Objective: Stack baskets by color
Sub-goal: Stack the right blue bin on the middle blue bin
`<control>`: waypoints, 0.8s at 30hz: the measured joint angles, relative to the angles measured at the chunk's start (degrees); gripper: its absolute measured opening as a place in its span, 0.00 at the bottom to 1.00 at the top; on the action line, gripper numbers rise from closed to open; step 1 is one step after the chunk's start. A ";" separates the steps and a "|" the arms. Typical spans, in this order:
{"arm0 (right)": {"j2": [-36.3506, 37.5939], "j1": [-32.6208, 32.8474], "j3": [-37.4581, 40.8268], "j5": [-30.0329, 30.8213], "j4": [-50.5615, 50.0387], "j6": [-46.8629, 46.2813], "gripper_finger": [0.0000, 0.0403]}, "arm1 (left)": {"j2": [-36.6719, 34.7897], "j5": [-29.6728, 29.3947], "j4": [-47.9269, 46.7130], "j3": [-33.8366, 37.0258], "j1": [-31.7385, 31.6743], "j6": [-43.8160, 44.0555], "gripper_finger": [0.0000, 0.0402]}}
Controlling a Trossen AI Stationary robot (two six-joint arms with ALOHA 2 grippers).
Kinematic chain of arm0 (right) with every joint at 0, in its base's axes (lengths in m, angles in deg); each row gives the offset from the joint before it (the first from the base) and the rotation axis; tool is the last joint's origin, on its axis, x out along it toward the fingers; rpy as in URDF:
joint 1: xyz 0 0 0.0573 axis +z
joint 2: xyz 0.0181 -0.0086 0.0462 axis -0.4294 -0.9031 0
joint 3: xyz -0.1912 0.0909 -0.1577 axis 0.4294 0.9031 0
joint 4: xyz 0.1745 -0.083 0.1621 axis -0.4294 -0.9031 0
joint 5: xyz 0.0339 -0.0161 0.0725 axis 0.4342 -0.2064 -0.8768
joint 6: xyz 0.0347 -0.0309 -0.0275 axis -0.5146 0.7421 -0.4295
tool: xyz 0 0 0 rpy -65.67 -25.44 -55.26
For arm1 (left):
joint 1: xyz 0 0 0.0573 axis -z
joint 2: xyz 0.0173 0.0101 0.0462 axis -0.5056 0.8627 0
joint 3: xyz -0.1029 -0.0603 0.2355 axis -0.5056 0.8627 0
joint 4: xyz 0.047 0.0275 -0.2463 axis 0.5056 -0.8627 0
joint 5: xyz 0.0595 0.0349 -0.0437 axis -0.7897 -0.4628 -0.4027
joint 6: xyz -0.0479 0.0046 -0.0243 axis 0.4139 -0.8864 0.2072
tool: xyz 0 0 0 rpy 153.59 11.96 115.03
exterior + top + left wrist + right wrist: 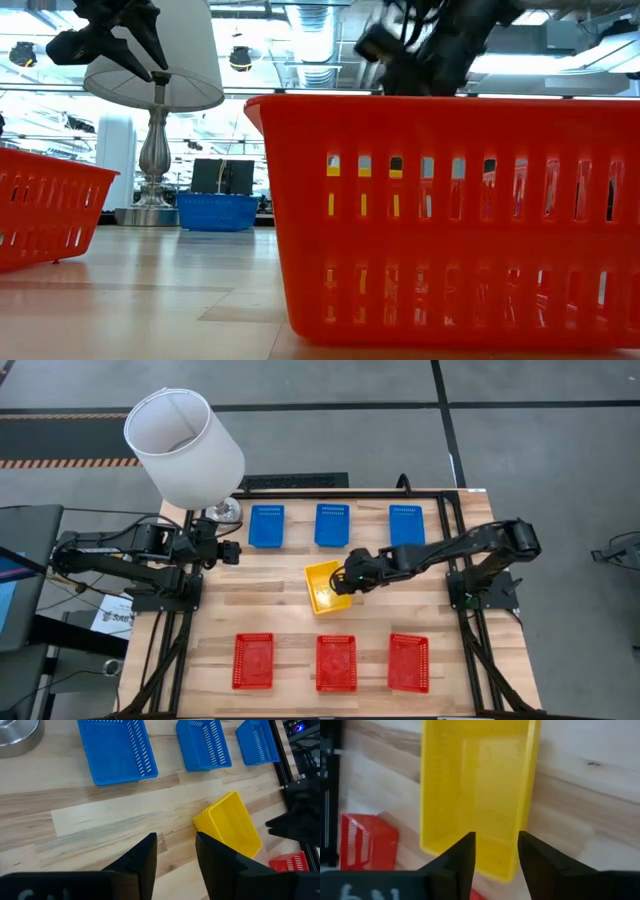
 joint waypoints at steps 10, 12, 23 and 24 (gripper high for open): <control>7.35 -13.05 -5.73 6.67 -26.22 16.33 0.39 | 0.00 0.07 0.07 0.00 0.00 0.64 0.31; 8.50 -17.72 -5.77 7.26 -31.55 18.30 0.39 | 0.00 0.48 0.07 -0.02 -0.02 0.64 0.31; 10.21 -39.44 -5.58 15.50 -42.10 29.45 0.48 | 0.02 -0.49 0.04 -0.02 -0.01 0.64 0.31; 10.22 -40.84 -5.23 15.40 -41.77 29.68 0.49 | 0.00 -0.63 0.04 -0.02 -0.02 0.64 0.31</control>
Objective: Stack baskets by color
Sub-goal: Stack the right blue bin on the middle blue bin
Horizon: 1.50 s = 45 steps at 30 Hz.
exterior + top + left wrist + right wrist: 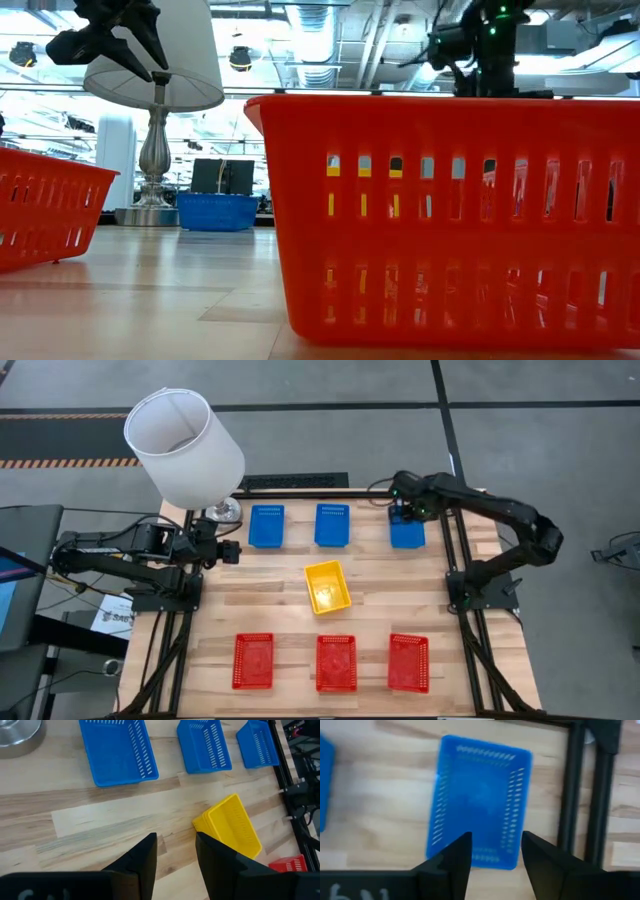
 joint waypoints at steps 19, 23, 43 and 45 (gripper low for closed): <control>-0.06 -9.96 20.85 -7.74 18.95 -4.39 0.55 | 0.02 -0.57 -0.02 0.00 0.01 0.83 0.31; -0.07 -10.23 22.74 -9.72 22.24 -5.60 0.51 | 0.02 -0.57 -0.02 0.00 0.00 0.83 0.31; 3.68 -5.48 11.58 -13.68 24.00 -7.48 0.01 | 0.02 -0.52 -0.04 0.00 0.02 -0.23 0.31; 3.77 -3.14 8.60 -13.28 25.29 -8.77 0.01 | 0.01 -0.52 -0.03 0.01 0.01 -0.80 0.31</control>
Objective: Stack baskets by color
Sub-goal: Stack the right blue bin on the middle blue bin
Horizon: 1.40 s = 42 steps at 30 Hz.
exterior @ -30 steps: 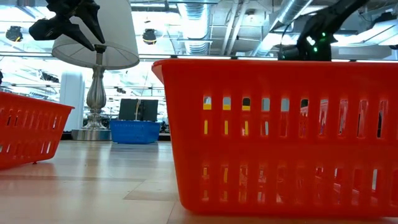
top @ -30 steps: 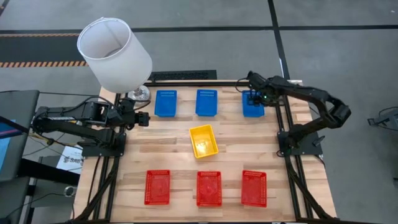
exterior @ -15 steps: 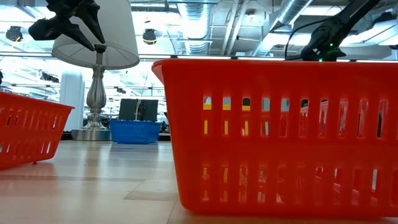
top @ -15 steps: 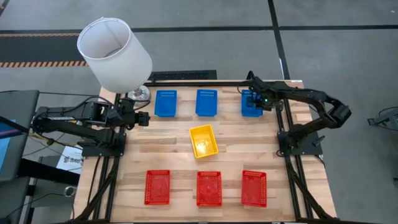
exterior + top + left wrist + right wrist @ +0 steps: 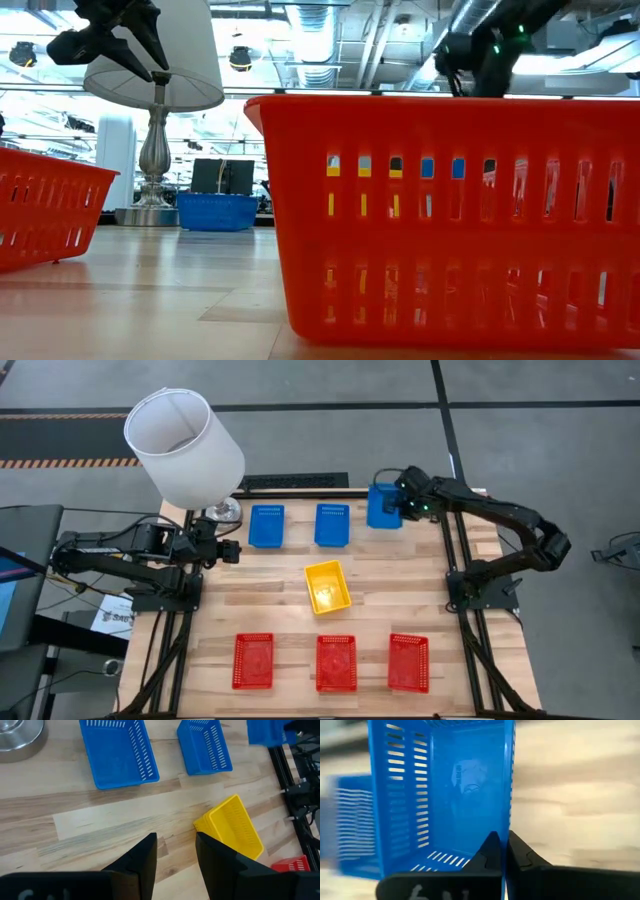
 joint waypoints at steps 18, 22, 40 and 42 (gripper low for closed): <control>-18.22 13.05 -9.00 0.15 17.03 -7.58 0.01 | -0.01 -0.76 0.13 -0.01 0.01 -0.80 0.31; -20.83 14.99 -10.90 -0.54 17.17 -8.38 0.01 | 0.00 -0.78 0.14 -0.01 -0.01 -0.80 0.31; -25.22 17.59 -12.42 0.63 16.14 -10.11 0.03 | 0.01 -0.90 0.47 0.00 0.00 -1.39 0.31; -25.22 17.31 -12.42 0.63 15.50 -10.12 0.04 | -0.01 -0.90 0.47 -0.01 0.00 -1.39 0.31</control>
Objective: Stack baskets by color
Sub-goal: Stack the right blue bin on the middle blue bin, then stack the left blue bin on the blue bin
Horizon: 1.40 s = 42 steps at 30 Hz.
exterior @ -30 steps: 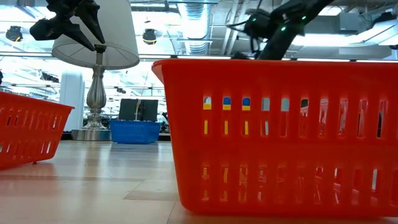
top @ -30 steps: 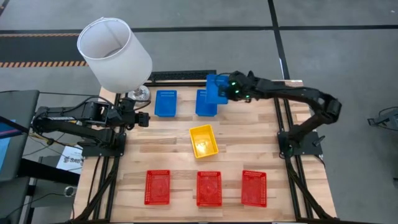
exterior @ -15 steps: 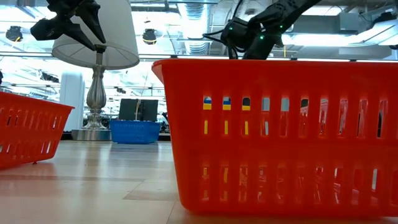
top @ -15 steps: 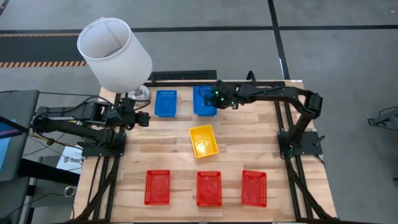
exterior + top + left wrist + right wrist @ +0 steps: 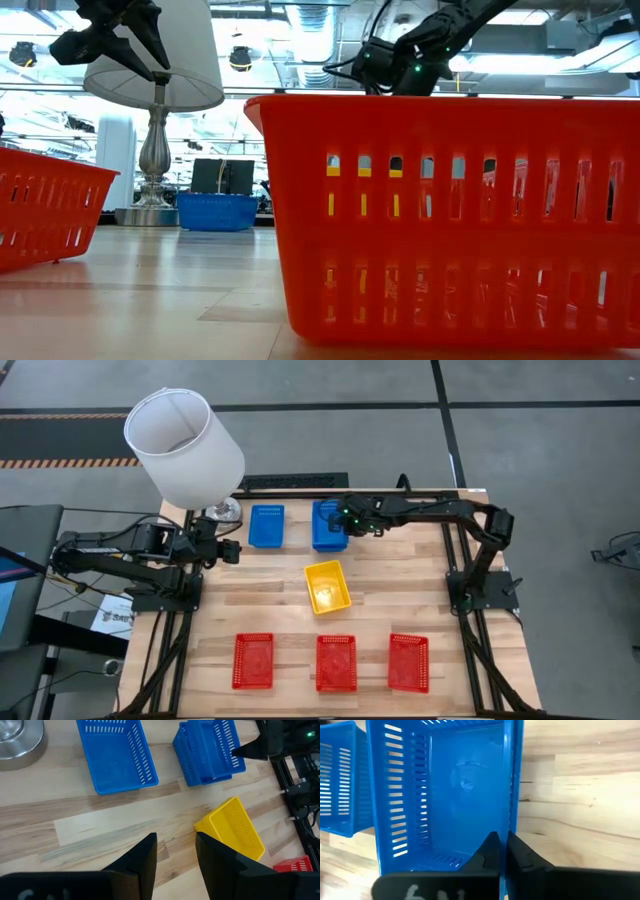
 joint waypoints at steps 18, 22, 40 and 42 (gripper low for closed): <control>0.92 -2.43 -0.68 -1.09 -2.90 8.90 0.32 | 0.02 -0.53 0.04 0.00 0.01 0.00 0.31; 3.74 -3.96 -3.29 -2.33 -2.55 9.90 0.39 | 0.02 -0.43 0.07 0.01 0.01 0.00 0.31; -13.21 10.06 -32.22 -3.39 9.18 13.50 0.41 | -0.82 2.65 0.31 0.02 0.01 -0.66 0.31; -15.89 11.44 -34.30 -3.49 14.45 14.30 0.41 | -1.26 2.70 0.37 0.02 0.06 -0.68 0.31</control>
